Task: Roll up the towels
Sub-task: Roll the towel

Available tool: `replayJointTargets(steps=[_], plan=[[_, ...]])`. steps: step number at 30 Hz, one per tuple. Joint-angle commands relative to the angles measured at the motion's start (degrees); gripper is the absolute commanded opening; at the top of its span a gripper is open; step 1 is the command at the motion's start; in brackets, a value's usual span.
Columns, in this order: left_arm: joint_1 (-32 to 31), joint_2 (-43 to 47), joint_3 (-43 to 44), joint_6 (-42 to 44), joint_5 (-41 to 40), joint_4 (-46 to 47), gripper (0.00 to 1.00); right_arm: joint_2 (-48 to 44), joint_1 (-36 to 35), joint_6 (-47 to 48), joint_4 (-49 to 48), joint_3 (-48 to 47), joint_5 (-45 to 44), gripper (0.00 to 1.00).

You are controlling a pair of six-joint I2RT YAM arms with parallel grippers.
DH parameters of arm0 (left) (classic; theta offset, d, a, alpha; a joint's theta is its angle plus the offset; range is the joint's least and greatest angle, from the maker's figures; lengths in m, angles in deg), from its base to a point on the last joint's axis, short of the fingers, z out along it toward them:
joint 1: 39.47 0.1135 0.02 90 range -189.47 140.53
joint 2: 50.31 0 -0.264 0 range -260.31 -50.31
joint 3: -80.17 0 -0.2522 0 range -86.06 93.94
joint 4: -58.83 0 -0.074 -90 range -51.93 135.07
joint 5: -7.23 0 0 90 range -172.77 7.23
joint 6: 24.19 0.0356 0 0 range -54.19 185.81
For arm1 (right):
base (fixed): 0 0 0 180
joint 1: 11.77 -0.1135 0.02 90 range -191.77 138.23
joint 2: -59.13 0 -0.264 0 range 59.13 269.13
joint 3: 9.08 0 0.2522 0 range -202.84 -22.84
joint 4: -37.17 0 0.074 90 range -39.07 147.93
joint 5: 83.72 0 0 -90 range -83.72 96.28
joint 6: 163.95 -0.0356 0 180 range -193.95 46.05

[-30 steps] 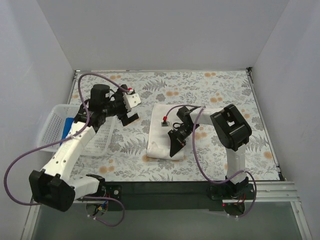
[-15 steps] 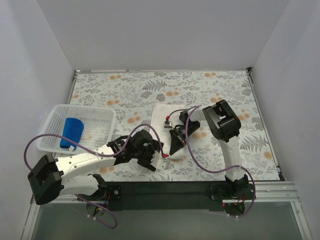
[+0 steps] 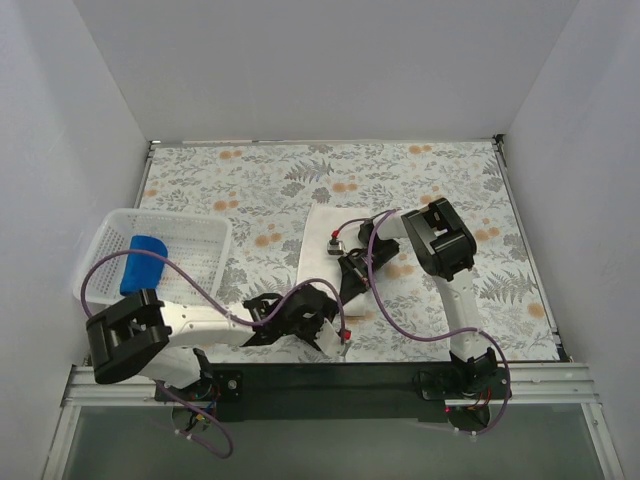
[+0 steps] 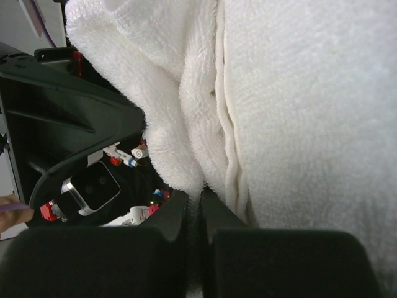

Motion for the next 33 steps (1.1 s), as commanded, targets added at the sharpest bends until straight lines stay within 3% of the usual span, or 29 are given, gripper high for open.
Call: replayJointTargets(steps=[1,2,8,13,17,20,27,31,33], plan=[[-0.31,-3.22,-1.17,2.93,-4.22,9.34,0.64,4.8,0.36,3.26,-3.38,0.02,-4.52,0.01],[-0.31,-5.06,-1.26,3.2,-4.58,10.14,0.63,4.97,0.36,3.35,-3.29,0.02,-4.52,0.01],[-0.31,-8.68,-2.05,4.17,-2.39,8.4,0.36,4.98,0.45,4.05,-2.5,-0.07,-3.99,0.01],[-0.31,-7.19,0.32,0.14,4.81,-5.37,0.17,2.35,1.32,4.14,-2.5,0.37,-4.16,0.02],[-0.23,-5.78,4.53,-4.62,13.32,-15.32,0.07,-3.0,4.91,3.09,-2.58,0.63,-6.36,0.33],[0.04,-6.22,5.86,-6.46,16.85,-21.66,0.06,-8.36,8.69,1.16,-2.59,-1.12,-9.52,0.46],[7.85,-11.13,15.07,-8.93,30.74,-33.43,0.03,-24.27,17.58,-0.34,-2.32,-4.29,-18.66,0.67],[14.79,-19.9,24.72,-8.32,40.4,-43.01,0.02,-37.69,20.49,2.46,-2.32,-0.96,-23.13,0.7],[18.13,-22.99,27.64,-7.7,45.06,-45.82,0.02,-42.46,20.4,3.96,-2.41,2.55,-24.11,0.79]])
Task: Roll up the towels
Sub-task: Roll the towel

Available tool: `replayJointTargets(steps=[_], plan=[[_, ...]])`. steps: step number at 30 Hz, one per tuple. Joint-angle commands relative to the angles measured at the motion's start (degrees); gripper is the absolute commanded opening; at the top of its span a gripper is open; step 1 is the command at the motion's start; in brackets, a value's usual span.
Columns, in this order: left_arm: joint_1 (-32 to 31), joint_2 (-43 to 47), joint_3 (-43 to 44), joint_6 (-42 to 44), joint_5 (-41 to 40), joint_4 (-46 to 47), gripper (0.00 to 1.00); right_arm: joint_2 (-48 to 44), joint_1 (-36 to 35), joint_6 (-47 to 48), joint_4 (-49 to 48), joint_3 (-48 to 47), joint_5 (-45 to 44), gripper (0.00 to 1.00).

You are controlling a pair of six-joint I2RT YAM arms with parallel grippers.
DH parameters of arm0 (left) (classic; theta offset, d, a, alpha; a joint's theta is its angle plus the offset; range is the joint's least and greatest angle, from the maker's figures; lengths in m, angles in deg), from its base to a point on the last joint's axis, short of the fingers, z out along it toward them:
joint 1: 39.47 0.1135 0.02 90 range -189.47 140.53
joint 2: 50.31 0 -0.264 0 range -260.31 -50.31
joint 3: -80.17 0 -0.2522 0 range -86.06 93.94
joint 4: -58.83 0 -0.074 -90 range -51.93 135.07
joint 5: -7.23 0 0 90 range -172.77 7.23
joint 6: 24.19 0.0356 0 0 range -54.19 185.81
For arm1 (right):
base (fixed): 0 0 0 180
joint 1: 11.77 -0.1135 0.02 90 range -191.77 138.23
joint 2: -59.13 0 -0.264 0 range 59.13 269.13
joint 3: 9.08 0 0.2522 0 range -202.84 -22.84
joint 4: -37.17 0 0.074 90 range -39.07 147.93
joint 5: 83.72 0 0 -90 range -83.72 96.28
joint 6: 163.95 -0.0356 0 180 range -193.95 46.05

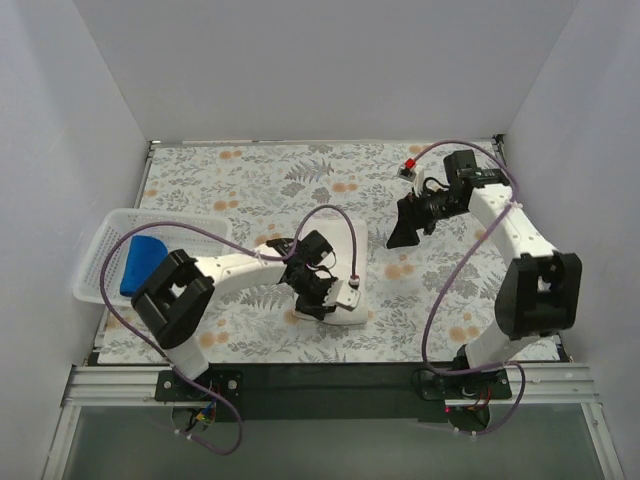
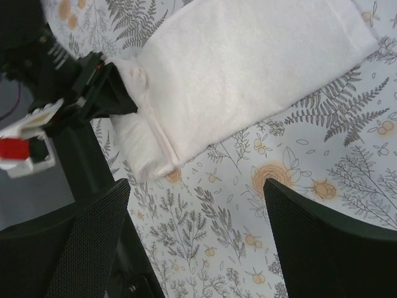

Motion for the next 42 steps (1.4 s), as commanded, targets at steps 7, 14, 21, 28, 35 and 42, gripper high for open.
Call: replayJointTargets(steps=[7,14,21,28,35,42], plan=[[10.33,-22.86,14.09,4.76,20.31,-27.1,0.08,-26.12,-4.9,5.73,-3.67,14.39,-9.02,0.88],[15.59,-36.6,25.08,8.81,20.32,-33.61,0.09,-25.98,-18.95,4.94,-10.35,19.41,-17.9,0.82],[18.24,-43.64,34.14,7.93,19.18,-36.6,0.11,-20.71,-36.97,3.35,-23.18,21.17,-31.17,0.82],[19.47,-48.04,37.83,7.76,19.79,-37.84,0.12,-11.58,-49.46,2.92,-32.06,23.45,-46.71,0.8],[20.88,-48.57,38.1,7.06,21.37,-37.48,0.14,-6.64,-53.33,1.77,-37.6,26.62,-52.9,0.58],[23.16,-44.54,37.84,4.87,22.16,-35.65,0.34,-8.22,-49.83,0.98,-37.35,31.62,-39.56,0.01]])
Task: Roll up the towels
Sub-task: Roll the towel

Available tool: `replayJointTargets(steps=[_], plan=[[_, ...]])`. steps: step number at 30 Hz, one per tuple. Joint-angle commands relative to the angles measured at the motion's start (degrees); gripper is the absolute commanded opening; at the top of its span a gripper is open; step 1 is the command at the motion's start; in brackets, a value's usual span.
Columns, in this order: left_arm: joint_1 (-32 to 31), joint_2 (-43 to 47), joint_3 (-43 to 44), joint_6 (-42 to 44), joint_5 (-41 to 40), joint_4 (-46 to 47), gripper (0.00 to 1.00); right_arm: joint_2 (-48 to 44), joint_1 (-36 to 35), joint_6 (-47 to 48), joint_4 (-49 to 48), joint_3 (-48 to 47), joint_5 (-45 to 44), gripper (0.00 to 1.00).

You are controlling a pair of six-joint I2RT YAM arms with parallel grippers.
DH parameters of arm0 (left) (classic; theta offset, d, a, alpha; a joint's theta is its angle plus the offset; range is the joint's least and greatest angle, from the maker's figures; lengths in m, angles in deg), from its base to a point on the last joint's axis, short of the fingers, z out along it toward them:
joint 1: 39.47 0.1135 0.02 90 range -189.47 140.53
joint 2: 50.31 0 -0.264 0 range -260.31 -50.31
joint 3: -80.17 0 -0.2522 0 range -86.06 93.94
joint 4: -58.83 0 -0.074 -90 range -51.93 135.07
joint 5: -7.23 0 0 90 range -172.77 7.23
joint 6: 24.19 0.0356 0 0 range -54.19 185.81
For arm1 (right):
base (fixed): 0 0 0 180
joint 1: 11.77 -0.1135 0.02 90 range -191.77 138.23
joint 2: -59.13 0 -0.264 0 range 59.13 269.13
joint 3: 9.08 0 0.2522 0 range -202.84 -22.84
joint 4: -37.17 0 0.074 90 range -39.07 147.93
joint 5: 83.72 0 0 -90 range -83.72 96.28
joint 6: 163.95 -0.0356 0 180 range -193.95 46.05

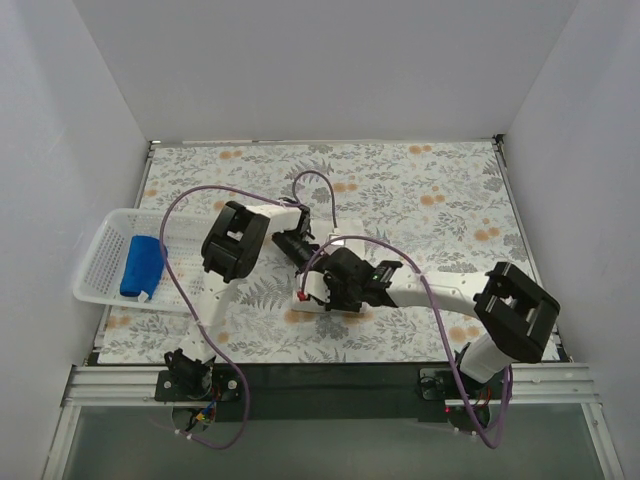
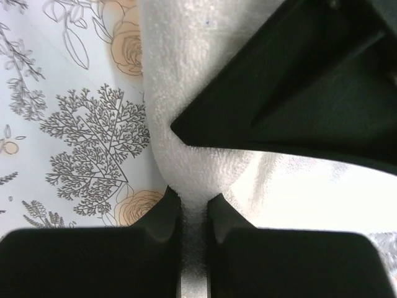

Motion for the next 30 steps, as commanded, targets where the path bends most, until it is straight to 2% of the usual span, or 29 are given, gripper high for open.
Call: replayJointTargets(steps=[1,4,7,10,14,17,18,20,21,22,24,28,30], plan=[[3.29,2.85,-2.11,1.45,-14.23,14.34,0.39,-1.16,2.96,-0.81,1.41,2.97,13.9,0.01],[5.23,7.95,-1.95,-0.05,-12.12,14.45,0.43,-0.2,9.27,1.12,5.18,2.37,22.43,0.01],[6.9,11.39,-0.72,0.21,-9.05,11.55,0.45,2.16,12.28,2.96,9.57,-0.18,29.38,0.01],[8.48,13.94,1.12,1.44,-9.13,9.08,0.46,5.15,14.3,3.85,13.88,-3.43,33.7,0.01],[13.56,17.98,1.39,0.48,-8.87,9.95,0.47,8.85,15.18,4.11,18.54,-7.39,36.01,0.01],[18.3,23.51,-0.53,-2.76,-7.81,14.6,0.47,11.92,15.62,3.41,21.35,-10.64,37.41,0.01],[19.37,27.88,-3.07,-4.43,-7.99,19.66,0.48,13.59,15.54,4.02,22.67,-11.78,37.68,0.01],[21.39,32.74,-6.85,-7.51,-10.44,25.84,0.49,14.83,15.45,4.37,25.39,-14.85,37.16,0.01],[21.58,37.55,-8.79,-11.35,-12.19,32.39,0.49,14.75,15.45,3.85,25.32,-15.47,36.11,0.01],[21.67,39.68,-13.07,-13.65,-16.3,36.11,0.51,14.4,15.54,3.76,24.97,-15.83,33.75,0.01],[21.58,41.98,-15.21,-18.05,-18.26,40.35,0.55,12.3,15.45,3.06,23.74,-16.53,31.45,0.01],[20.44,33.75,-10.31,-17.54,-16.61,31.6,0.4,9.74,15.1,2.97,22.94,-16.53,26.44,0.01],[19.04,30.58,-8.98,-18.24,-15.89,31.66,0.34,9.47,14.75,3.14,22.95,-16.27,25.55,0.01]])
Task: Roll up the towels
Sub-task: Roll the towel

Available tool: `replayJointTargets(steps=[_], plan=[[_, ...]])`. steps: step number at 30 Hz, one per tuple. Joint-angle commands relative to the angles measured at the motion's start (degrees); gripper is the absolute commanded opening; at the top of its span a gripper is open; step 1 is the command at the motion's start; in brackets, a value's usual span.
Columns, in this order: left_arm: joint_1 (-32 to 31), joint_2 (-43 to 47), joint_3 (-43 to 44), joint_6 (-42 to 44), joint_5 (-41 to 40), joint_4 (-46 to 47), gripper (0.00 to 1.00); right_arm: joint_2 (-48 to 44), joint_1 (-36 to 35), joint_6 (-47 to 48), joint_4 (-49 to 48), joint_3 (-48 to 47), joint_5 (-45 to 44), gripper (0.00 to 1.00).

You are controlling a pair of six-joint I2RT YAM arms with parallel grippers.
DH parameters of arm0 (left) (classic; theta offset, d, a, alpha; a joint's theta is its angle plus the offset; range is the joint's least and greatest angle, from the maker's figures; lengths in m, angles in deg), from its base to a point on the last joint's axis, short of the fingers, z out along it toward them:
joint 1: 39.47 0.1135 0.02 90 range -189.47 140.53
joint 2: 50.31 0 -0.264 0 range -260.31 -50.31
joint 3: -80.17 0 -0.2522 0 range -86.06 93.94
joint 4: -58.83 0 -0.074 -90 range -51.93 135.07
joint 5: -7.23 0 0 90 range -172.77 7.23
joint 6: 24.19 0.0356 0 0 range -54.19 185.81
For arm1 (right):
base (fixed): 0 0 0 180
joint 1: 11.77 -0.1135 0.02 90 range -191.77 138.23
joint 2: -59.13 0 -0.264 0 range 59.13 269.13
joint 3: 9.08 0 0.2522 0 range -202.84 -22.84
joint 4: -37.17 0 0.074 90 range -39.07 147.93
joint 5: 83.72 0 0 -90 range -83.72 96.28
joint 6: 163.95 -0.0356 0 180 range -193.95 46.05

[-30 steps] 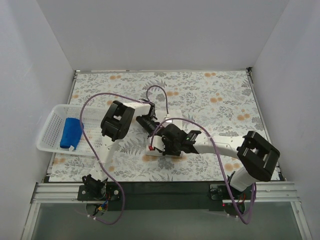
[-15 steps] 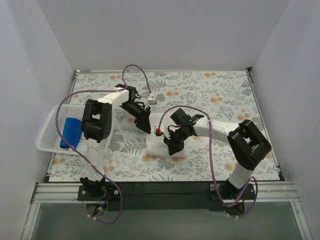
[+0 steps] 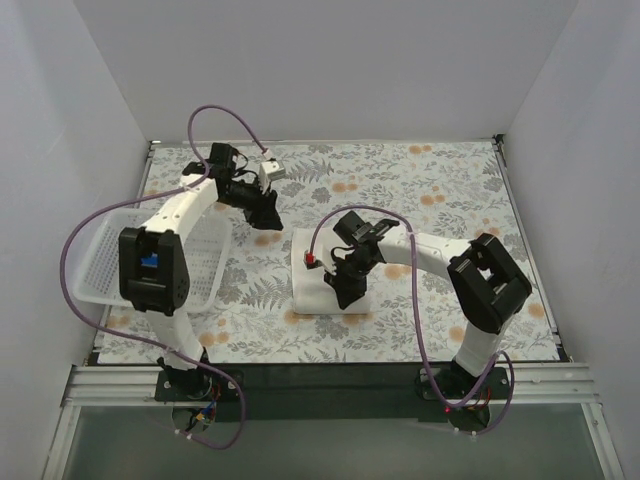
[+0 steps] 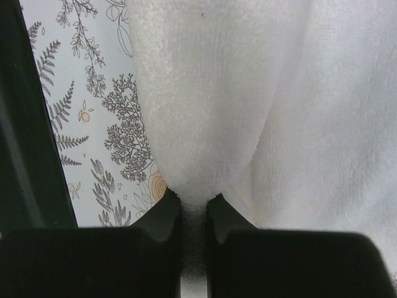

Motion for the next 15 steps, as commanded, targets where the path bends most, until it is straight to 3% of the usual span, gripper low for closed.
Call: replayJointTargets(steps=[1,8,15], plan=[[-2.99,-6.68,0.48,-4.05,-0.79,0.39,0.34,-2.24,-0.92,0.09,2.27,-1.08,-4.37,0.01],[-8.19,-17.65,2.86,-9.25,-3.16,3.02,0.27,-1.72,-4.53,-0.09,2.27,-1.34,-5.69,0.01],[-8.63,-24.87,4.97,-11.36,-7.56,3.03,0.25,-2.86,-8.57,2.45,3.67,-2.84,-6.31,0.01]])
